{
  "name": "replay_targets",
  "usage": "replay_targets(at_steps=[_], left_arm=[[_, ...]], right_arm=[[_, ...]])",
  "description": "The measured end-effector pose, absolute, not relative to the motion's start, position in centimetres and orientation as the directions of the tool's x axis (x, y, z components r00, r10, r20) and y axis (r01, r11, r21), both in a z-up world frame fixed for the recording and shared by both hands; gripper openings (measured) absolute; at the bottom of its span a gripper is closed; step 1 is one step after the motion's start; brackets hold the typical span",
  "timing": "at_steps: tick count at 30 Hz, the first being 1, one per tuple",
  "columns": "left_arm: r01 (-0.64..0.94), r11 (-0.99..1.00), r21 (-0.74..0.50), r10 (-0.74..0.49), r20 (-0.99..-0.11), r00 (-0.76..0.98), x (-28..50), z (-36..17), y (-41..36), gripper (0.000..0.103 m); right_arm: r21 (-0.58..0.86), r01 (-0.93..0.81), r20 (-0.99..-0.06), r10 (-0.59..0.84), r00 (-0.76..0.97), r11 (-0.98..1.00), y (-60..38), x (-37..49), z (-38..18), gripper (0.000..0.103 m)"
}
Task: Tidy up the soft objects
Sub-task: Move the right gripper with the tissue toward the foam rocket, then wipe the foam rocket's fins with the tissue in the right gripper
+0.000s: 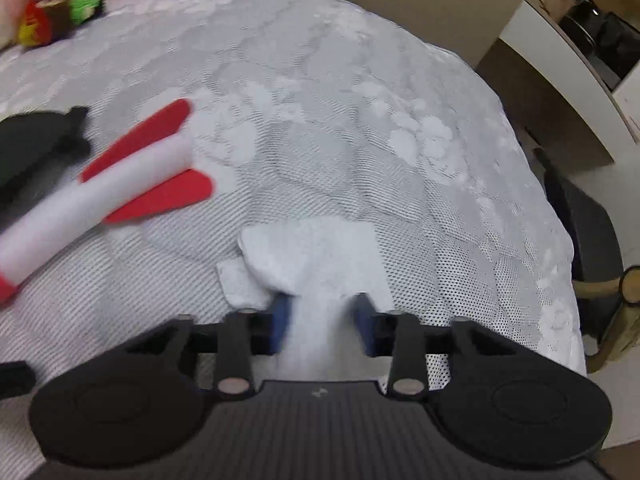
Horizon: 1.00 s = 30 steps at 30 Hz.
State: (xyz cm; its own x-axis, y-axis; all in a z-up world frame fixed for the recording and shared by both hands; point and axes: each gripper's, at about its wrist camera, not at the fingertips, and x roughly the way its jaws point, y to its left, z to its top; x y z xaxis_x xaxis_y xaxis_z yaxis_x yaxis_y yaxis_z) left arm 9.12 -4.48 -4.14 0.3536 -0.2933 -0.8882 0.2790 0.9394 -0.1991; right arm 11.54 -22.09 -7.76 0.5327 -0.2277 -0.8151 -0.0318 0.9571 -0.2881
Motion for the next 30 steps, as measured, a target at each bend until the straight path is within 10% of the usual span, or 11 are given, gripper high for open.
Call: replay_targets(at_steps=[5,11,15,21,25,30], left_arm=[[0.239,0.941,-0.239,-0.313,-0.882,0.353,9.7,-4.0,-3.8,0.094],[0.239,0.924,-0.300,-0.373,-0.846,0.381,10.4,-3.4,-3.6,0.094],[0.251,0.919,-0.303,-0.383,-0.838,0.388,10.6,-3.6,-4.1,0.094],[0.255,0.941,-0.224,-0.309,-0.876,0.371,10.4,-4.4,-4.2,0.094],[0.274,0.939,-0.210,-0.305,-0.876,0.375,10.5,-4.3,-4.8,0.095],[0.328,0.932,-0.153,-0.279,-0.881,0.383,10.2,-4.5,-5.5,0.096]], right_arm=[[0.187,0.202,-0.859,0.060,0.508,0.961,-27.8,12.2,-5.1,0.008],[0.702,0.171,-0.644,0.513,0.568,0.691,-30.0,12.5,-0.9,0.008],[0.671,0.060,-0.650,0.546,0.529,0.739,-26.1,13.6,-0.9,0.008],[0.264,-0.005,-0.820,0.227,0.525,0.964,-21.9,12.8,-4.7,0.023],[0.327,-0.017,-0.797,0.285,0.532,0.945,-22.3,12.3,-4.6,0.047],[0.369,-0.040,-0.753,0.324,0.573,0.928,-21.5,13.3,-4.6,0.040]])
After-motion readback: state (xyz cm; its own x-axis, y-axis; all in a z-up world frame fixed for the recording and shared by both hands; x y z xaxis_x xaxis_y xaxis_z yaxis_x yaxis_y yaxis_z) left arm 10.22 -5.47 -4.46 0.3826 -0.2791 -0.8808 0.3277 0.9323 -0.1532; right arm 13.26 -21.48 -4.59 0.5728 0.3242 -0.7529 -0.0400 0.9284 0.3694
